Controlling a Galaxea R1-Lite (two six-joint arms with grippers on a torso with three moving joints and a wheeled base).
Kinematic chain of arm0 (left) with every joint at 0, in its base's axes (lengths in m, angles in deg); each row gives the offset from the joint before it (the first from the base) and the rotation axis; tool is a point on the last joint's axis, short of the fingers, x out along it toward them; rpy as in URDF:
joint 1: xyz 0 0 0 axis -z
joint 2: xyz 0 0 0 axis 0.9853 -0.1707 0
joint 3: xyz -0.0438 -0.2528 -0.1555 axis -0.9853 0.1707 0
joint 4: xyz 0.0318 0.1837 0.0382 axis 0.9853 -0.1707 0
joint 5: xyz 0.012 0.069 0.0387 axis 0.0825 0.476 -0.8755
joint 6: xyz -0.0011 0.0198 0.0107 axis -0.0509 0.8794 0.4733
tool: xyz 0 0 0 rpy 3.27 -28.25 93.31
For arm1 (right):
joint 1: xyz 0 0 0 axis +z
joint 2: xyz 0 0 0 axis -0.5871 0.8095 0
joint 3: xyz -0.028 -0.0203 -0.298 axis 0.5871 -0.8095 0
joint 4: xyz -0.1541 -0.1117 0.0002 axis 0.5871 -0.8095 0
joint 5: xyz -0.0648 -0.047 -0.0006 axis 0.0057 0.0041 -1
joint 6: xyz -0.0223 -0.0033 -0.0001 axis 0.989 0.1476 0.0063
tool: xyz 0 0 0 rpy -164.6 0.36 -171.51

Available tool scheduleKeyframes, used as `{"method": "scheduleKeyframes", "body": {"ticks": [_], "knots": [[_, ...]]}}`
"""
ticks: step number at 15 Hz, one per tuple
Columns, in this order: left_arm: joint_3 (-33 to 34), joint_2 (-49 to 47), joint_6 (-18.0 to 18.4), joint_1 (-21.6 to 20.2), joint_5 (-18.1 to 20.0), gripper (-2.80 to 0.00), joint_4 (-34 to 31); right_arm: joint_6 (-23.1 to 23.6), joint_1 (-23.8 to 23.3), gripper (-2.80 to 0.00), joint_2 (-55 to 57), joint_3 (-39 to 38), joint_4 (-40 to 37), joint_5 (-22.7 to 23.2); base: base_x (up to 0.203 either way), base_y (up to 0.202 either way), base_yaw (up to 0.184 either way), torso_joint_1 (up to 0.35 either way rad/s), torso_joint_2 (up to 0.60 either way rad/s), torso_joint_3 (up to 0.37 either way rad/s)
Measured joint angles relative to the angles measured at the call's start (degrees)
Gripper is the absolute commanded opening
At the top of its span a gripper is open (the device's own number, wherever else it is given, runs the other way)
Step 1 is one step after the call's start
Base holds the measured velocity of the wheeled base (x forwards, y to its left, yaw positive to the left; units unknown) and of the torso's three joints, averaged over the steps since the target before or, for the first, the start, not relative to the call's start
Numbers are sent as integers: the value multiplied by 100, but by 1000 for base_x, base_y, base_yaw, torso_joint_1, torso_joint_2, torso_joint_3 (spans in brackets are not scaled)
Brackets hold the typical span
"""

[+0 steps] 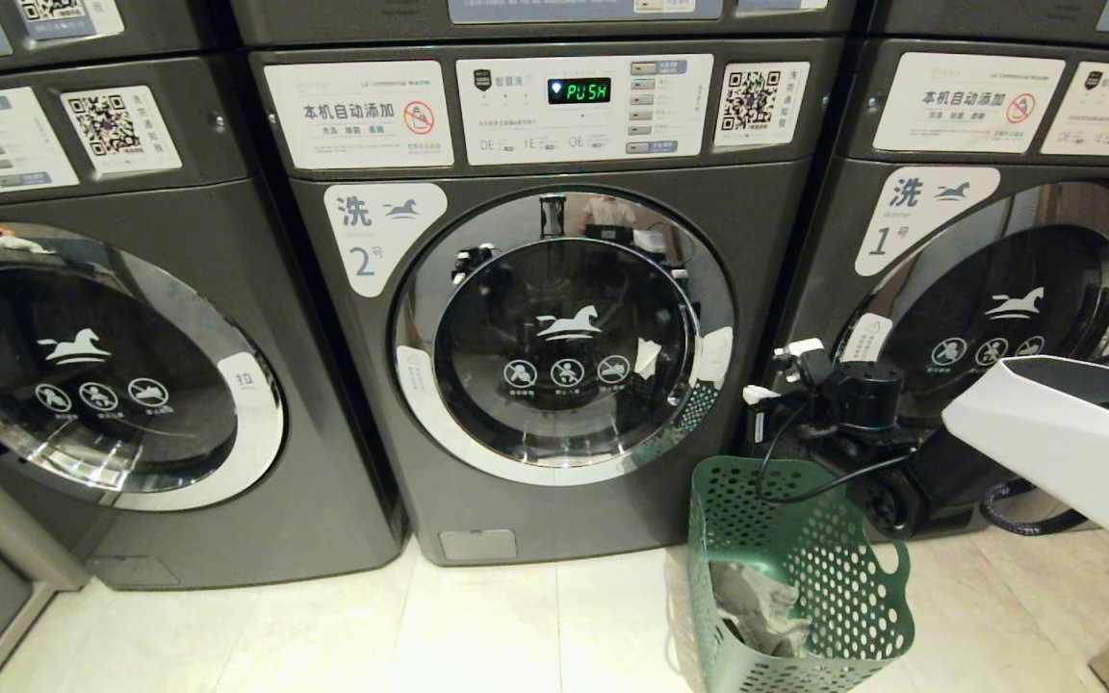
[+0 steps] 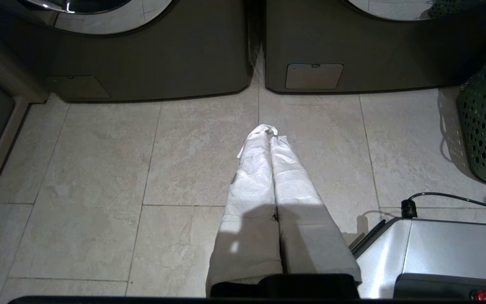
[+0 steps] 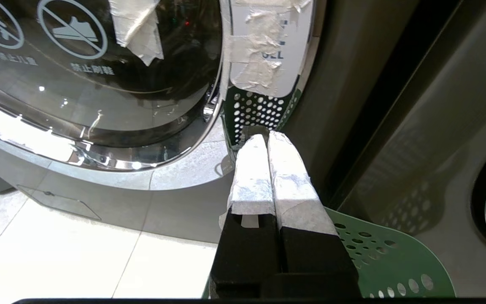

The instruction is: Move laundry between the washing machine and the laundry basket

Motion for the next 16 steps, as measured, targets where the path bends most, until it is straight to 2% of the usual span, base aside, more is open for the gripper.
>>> {"method": "scheduleKeyframes", "body": {"ticks": [3,6,11,16], "knots": [[2,0,-14,0,-2,-280,1,4,18,-280,6,17,85,-11,0,0,0,0,0,0],[0,0,-15,0,-5,-280,1,2,9,-280,185,421,159,-22,0,0,0,0,0,0],[-1,0,-24,0,-7,-280,-2,17,9,-280,984,1929,305,-63,0,0,0,0,0,0],[2,0,-24,0,-5,-280,1,0,9,-280,1994,3693,221,-304,0,0,0,0,0,0]]}}
